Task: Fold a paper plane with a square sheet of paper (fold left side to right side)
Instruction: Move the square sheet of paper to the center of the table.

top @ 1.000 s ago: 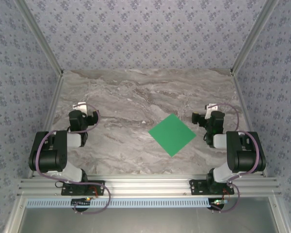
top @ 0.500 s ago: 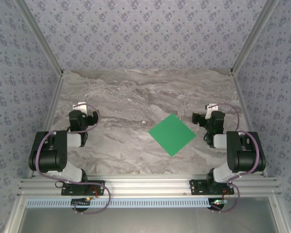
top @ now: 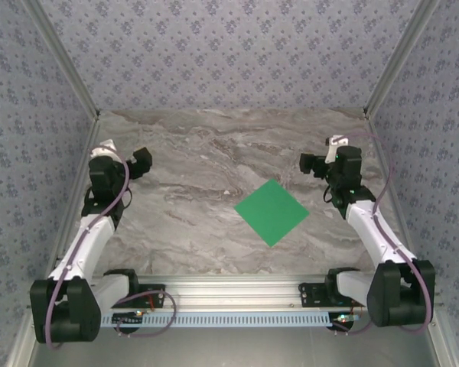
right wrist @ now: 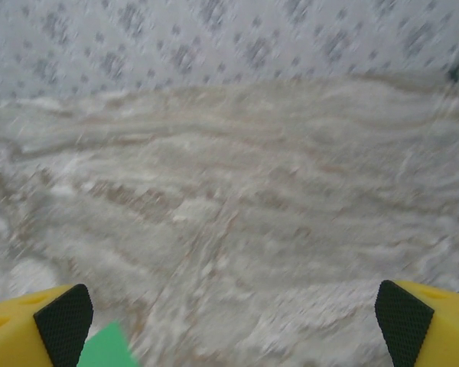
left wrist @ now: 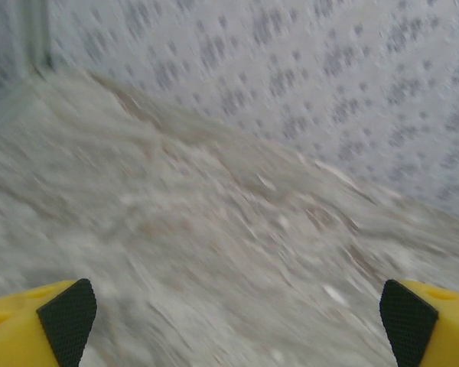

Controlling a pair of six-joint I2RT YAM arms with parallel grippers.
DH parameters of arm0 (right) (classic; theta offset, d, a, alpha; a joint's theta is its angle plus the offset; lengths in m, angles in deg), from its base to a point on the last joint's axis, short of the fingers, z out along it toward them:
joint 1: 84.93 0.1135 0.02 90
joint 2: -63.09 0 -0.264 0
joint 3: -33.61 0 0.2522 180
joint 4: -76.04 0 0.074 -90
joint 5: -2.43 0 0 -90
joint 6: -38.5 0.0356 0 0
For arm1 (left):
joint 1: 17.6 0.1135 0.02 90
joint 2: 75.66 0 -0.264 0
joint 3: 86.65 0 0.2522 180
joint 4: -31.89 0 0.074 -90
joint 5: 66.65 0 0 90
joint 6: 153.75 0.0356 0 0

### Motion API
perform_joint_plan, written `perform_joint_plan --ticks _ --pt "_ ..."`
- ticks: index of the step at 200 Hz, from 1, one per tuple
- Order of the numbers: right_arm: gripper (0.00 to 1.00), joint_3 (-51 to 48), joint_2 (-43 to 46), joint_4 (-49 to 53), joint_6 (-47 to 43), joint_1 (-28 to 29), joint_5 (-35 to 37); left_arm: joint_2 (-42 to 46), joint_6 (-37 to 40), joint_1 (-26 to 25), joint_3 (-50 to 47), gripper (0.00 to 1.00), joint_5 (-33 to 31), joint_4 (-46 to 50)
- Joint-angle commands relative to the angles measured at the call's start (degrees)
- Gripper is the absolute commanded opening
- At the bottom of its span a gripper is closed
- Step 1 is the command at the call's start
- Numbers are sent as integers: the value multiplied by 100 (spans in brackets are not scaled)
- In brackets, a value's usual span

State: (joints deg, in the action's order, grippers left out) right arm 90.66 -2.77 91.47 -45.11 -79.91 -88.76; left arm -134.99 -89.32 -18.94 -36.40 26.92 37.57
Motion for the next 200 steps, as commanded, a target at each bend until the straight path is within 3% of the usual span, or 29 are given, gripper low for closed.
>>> perform_joint_plan --ticks 1,29,68,124,200 --pt "100 214 -122 1994 521 431 -157 -113 -1041 -392 69 98 890 1493" --pt "100 67 -304 2484 734 1132 -105 -451 -1230 -1212 139 98 1170 1718" --pt "100 -54 -1003 2565 993 1960 -240 -1011 -1381 -2137 199 98 957 1492" --pt "100 714 -2514 2996 1112 2577 -187 -1292 -1627 -2460 288 98 802 1298" --pt "100 1241 -3396 3225 2040 3162 112 -857 -1553 -2475 240 98 329 1698"
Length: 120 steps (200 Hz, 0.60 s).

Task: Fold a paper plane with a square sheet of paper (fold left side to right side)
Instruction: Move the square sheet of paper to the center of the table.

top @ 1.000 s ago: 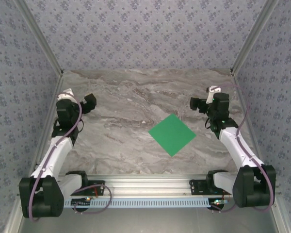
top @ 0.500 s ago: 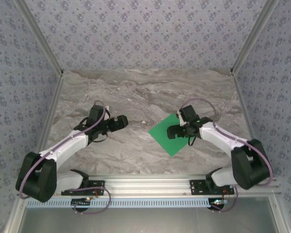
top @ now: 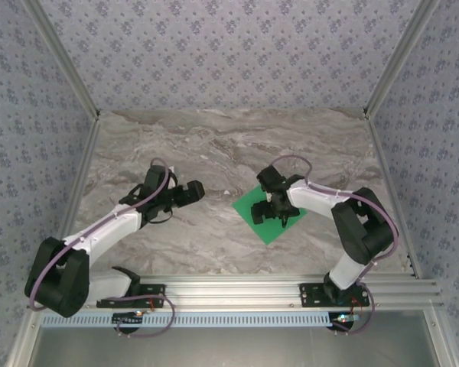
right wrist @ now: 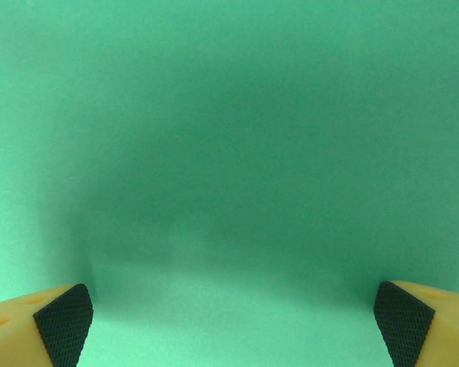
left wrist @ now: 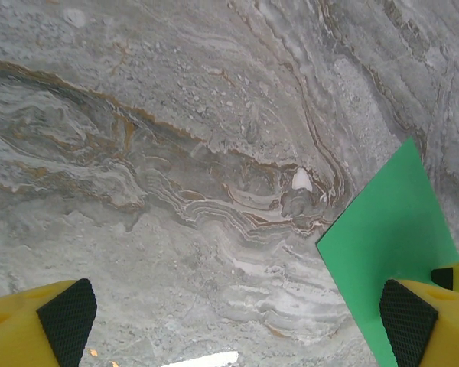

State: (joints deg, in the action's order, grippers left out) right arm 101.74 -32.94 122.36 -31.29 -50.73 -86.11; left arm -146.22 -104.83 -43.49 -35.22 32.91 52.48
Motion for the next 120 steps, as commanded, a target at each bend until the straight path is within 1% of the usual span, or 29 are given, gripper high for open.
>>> perform_joint_plan --ticks 1,12,32,52,78,101,120 --pt "100 138 -389 128 685 253 -158 273 1 -21 120 98 -279 215" --pt "100 217 -450 3 973 363 -244 351 15 -19 101 98 -355 269" --pt "100 249 -468 -481 1525 579 -635 445 63 -14 99 98 -450 400" --pt "100 377 -525 -852 2016 764 -882 484 74 -17 118 98 -452 511" --pt "100 730 -683 -933 2125 1045 -849 461 12 -21 118 98 -366 502" --pt "100 874 -786 -1092 2219 1135 -978 368 -88 -21 91 98 -195 362" --pt "100 947 -748 -934 2129 1159 -771 243 -158 -21 99 98 -47 272"
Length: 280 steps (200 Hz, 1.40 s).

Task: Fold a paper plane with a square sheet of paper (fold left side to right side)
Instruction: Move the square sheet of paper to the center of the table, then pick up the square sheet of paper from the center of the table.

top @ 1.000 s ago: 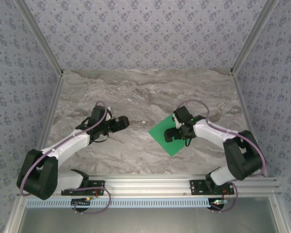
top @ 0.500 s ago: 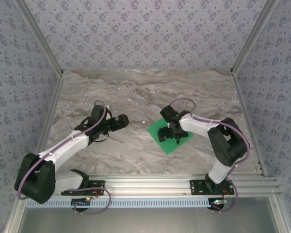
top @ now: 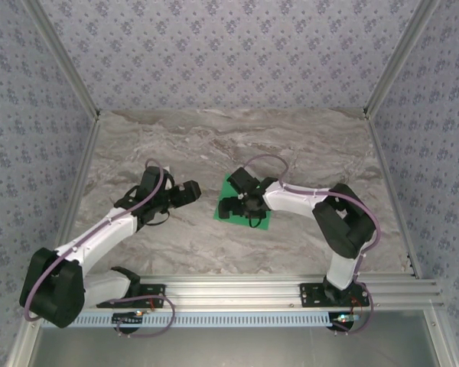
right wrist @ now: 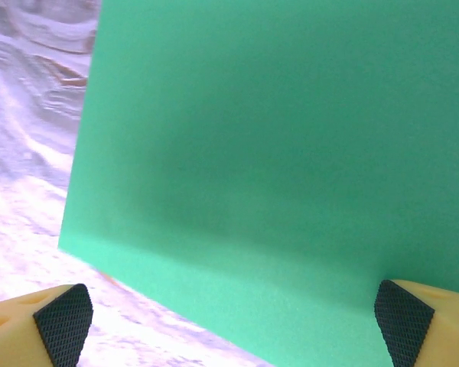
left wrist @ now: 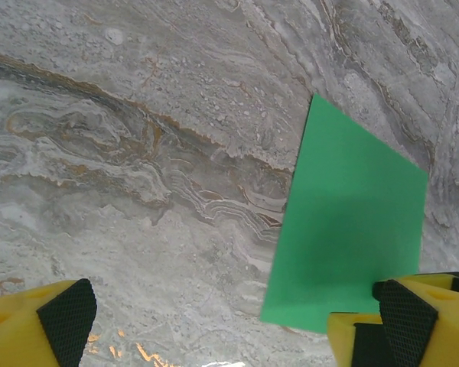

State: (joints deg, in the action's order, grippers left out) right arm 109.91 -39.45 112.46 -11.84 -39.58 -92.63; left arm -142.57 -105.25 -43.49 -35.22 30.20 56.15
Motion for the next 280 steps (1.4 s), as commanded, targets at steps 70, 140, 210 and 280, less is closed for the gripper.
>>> perform_joint_plan --ticks 70,140,210,280 --pt "100 200 541 798 -1039 -259 562 -785 -466 -31 89 94 1033 -841" --pt "100 282 124 643 -1796 -1894 416 -2492 -1001 -834 841 84 1491 -1518" --pt "100 1015 -616 692 -1906 -2127 289 -3349 -1192 -1311 1356 84 1324 -1412" --pt "100 908 -709 802 -1717 -1566 44 -3522 -1264 -1467 1293 84 1179 -1373"
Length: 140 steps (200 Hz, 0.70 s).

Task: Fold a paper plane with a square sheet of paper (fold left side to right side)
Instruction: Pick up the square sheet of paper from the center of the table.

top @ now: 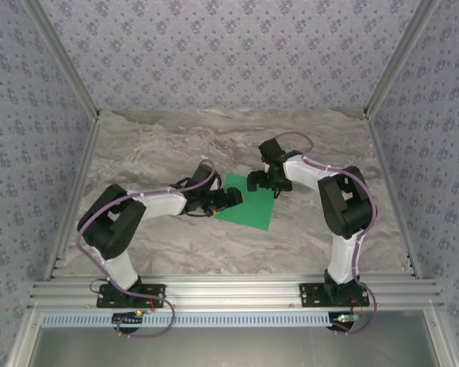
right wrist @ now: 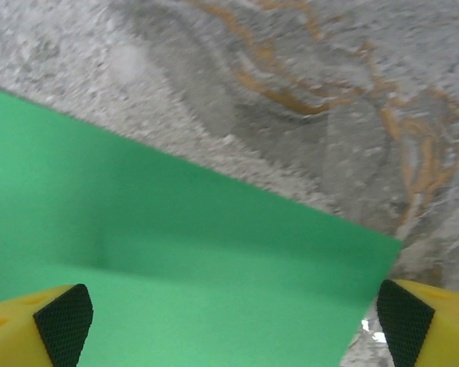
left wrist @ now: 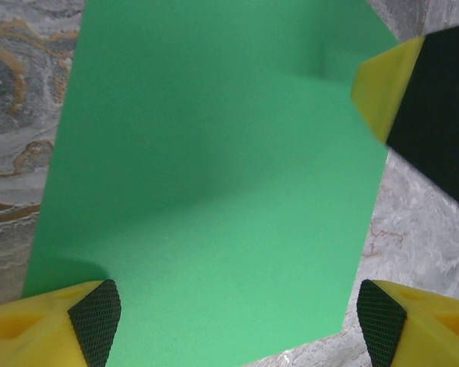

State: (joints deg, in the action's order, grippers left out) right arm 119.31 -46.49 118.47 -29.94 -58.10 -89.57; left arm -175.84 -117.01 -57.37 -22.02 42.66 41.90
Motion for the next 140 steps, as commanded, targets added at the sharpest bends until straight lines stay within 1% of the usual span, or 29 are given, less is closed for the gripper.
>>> perform_joint_plan --ticks 1,8,39,72,108,113,131,140 --pt "100 -36 1 205 93 300 -273 -195 -93 -77 -30 84 -67 47" --pt "100 -84 26 223 114 376 -344 -199 -97 -79 -46 82 -72 28" --pt "100 -250 172 260 138 762 -476 -156 -95 -77 -62 70 -119 32" --pt "100 -299 253 389 155 966 -382 -82 -88 -77 -103 67 -204 59" --pt "100 -312 370 347 134 943 -439 12 -80 -75 -141 65 -296 83" --pt "100 -507 401 323 143 918 -464 9 -80 -78 -139 65 -296 69" --pt "100 -689 552 124 194 793 -762 -36 -130 -74 -142 62 -271 3" --pt "97 -784 620 1 247 696 -981 -52 -154 -77 -148 62 -261 -33"
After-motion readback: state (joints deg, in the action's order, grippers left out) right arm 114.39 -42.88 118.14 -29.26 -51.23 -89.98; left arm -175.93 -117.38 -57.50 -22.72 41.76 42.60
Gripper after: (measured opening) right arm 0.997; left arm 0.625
